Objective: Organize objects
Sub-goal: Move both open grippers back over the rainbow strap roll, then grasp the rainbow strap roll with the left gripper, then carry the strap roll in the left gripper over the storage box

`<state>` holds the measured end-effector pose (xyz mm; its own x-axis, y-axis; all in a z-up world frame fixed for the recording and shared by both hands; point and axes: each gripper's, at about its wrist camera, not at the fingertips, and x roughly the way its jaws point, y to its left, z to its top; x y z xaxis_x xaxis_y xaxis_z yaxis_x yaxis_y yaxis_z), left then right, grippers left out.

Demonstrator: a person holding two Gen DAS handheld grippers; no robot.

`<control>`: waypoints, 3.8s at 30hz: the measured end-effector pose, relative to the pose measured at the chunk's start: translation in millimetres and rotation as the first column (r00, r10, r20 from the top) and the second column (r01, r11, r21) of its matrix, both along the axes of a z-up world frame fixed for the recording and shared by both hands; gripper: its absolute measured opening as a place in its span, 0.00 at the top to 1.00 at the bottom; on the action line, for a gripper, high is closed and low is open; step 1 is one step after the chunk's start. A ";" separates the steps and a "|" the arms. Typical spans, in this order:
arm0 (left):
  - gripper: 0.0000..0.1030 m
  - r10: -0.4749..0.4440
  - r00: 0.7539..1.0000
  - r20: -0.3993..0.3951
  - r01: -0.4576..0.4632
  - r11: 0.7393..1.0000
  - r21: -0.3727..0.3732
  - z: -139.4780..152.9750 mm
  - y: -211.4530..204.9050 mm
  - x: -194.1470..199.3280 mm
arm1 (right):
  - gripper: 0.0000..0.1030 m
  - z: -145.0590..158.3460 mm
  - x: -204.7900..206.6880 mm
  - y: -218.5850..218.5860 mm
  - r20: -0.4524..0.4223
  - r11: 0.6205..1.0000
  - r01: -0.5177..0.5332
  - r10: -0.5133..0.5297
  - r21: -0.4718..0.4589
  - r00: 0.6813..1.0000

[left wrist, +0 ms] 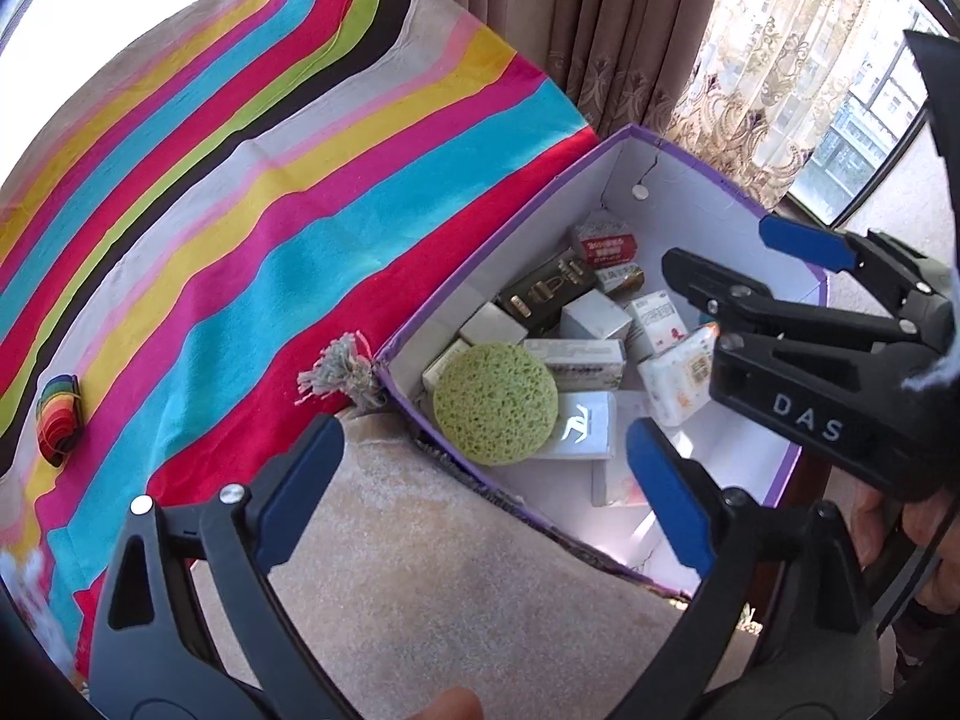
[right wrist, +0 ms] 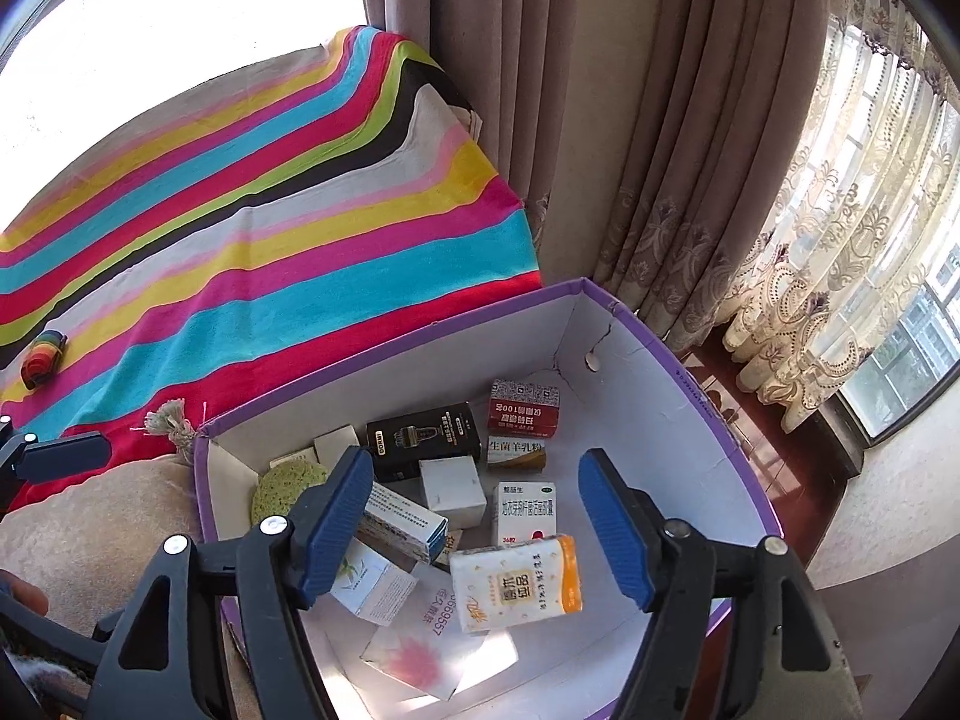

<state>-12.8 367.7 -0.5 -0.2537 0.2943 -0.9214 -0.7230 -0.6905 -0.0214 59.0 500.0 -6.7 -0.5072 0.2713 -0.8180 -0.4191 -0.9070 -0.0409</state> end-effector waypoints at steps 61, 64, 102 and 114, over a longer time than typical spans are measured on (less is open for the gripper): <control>0.54 0.552 0.596 0.583 -0.798 0.486 0.356 -68.6 -368.2 -212.7 | 0.37 -67.0 -266.8 -355.3 -0.011 0.360 -0.931 0.932 -0.060 0.362; 0.55 0.517 0.627 0.583 -0.774 0.502 0.386 -60.4 -363.5 -204.9 | 0.37 -62.2 -258.7 -347.0 -0.021 0.390 -0.918 0.920 -0.070 0.392; 0.57 0.143 0.924 0.355 -0.312 0.817 0.484 56.3 -168.8 -102.8 | 0.37 29.6 -101.4 -199.3 -0.230 0.788 -0.615 0.603 0.024 0.764; 0.57 0.057 0.932 0.357 -0.241 0.835 0.495 35.1 -128.0 -78.4 | 0.37 16.3 -70.2 -162.9 -0.159 0.836 -0.548 0.546 0.033 0.823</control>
<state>-91.2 239.7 34.6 -0.0594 0.7357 -0.6747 -0.5022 -0.6061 -0.6168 -11.2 337.0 9.6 -0.6896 -0.0990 -0.7174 0.1462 -0.9892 -0.0041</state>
